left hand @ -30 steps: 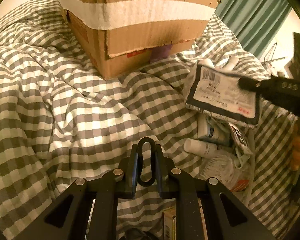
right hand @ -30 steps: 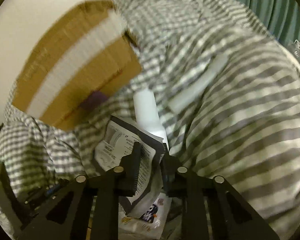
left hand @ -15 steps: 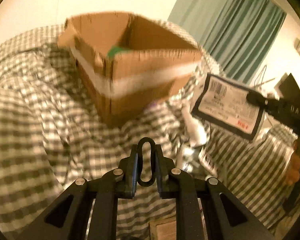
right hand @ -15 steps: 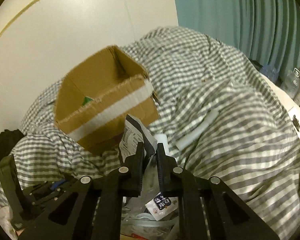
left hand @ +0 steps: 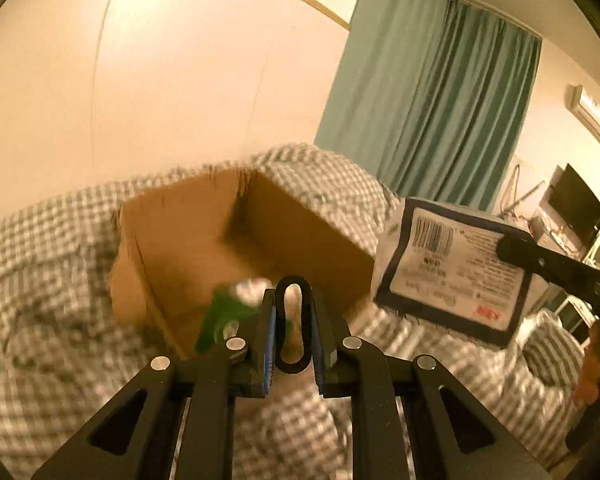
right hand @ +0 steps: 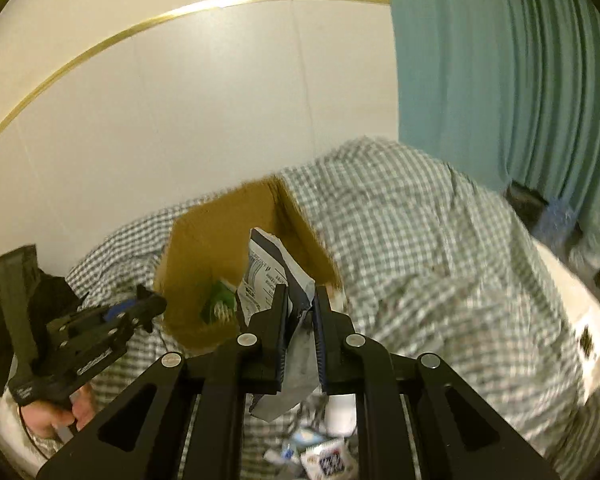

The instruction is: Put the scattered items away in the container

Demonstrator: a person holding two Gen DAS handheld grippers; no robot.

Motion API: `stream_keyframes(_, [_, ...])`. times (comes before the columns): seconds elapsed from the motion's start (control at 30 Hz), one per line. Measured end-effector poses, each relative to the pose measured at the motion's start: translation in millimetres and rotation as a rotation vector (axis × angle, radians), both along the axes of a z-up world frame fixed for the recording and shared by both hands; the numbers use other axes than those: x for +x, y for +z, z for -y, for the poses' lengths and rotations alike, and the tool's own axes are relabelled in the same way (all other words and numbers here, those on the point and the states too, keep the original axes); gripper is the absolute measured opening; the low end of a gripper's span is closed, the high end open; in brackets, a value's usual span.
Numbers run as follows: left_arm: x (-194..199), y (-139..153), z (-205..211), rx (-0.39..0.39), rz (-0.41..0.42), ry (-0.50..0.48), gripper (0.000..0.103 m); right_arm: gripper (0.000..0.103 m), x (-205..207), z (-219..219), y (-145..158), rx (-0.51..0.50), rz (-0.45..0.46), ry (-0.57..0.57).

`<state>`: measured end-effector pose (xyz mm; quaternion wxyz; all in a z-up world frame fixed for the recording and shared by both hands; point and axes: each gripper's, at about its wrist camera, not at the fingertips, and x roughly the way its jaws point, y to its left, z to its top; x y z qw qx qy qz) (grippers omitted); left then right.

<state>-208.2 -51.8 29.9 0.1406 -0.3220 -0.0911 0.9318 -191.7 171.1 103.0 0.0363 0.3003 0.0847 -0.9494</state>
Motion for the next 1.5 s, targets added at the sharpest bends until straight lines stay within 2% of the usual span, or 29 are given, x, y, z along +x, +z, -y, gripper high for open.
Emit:
stream_keyframes(0.13, [-48, 1, -2, -0.027, -0.007, -0.001, 0.015, 0.011, -32, 17, 9, 0.051, -0.027, 0.039])
stream_keyframes(0.23, [-81, -15, 4, -0.013, 0.027, 0.022, 0.015, 0.011, -59, 22, 6, 0.053, -0.051, 0.053])
stream_keyframes(0.37, [-106, -46, 18, 0.002, 0.067, 0.069, 0.015, 0.011, -101, 27, -15, 0.075, -0.010, 0.071])
stream_keyframes(0.47, [-118, -61, 25, -0.007, 0.110, 0.080, 0.015, 0.011, -124, 30, -35, 0.086, 0.028, 0.084])
stream_keyframes(0.6, [-123, -64, 27, -0.023, 0.111, 0.074, 0.015, 0.011, -142, 35, -51, 0.082, 0.054, 0.097])
stream_keyframes(0.8, [-127, -64, 25, -0.060, 0.099, 0.073, 0.016, 0.011, -141, 41, -57, 0.094, 0.036, 0.103])
stream_keyframes(0.83, [-124, -63, 25, -0.060, 0.102, 0.070, 0.019, 0.013, -138, 41, -58, 0.097, 0.027, 0.105])
stream_keyframes(0.9, [-124, -64, 26, -0.060, 0.111, 0.066, 0.036, 0.032, -136, 40, -57, 0.078, 0.022, 0.115])
stream_keyframes(0.93, [-122, -63, 27, -0.058, 0.109, 0.070, 0.061, 0.055, -134, 39, -56, 0.064, 0.018, 0.113])
stream_keyframes(0.97, [-120, -62, 28, -0.057, 0.101, 0.085, 0.085, 0.063, -135, 36, -54, 0.052, 0.010, 0.107])
stream_keyframes(1.0, [-115, -59, 29, -0.055, 0.090, 0.100, 0.092, 0.063, -130, 32, -51, 0.032, -0.008, 0.100])
stream_keyframes(1.07, [-103, -54, 33, -0.038, 0.056, 0.128, 0.095, 0.063, -125, 28, -46, 0.010, -0.013, 0.096])
stream_keyframes(1.2, [-81, -50, 40, -0.014, 0.067, 0.134, 0.095, 0.063, -103, 16, -37, -0.023, -0.011, 0.068])
stream_keyframes(1.4, [-25, -52, 44, -0.023, 0.075, 0.144, 0.095, 0.063, -36, -5, -29, 0.002, 0.001, 0.025])
stream_keyframes(1.5, [9, -66, 42, -0.049, 0.132, 0.118, 0.095, 0.063, 6, -24, -47, -0.011, 0.056, 0.007])
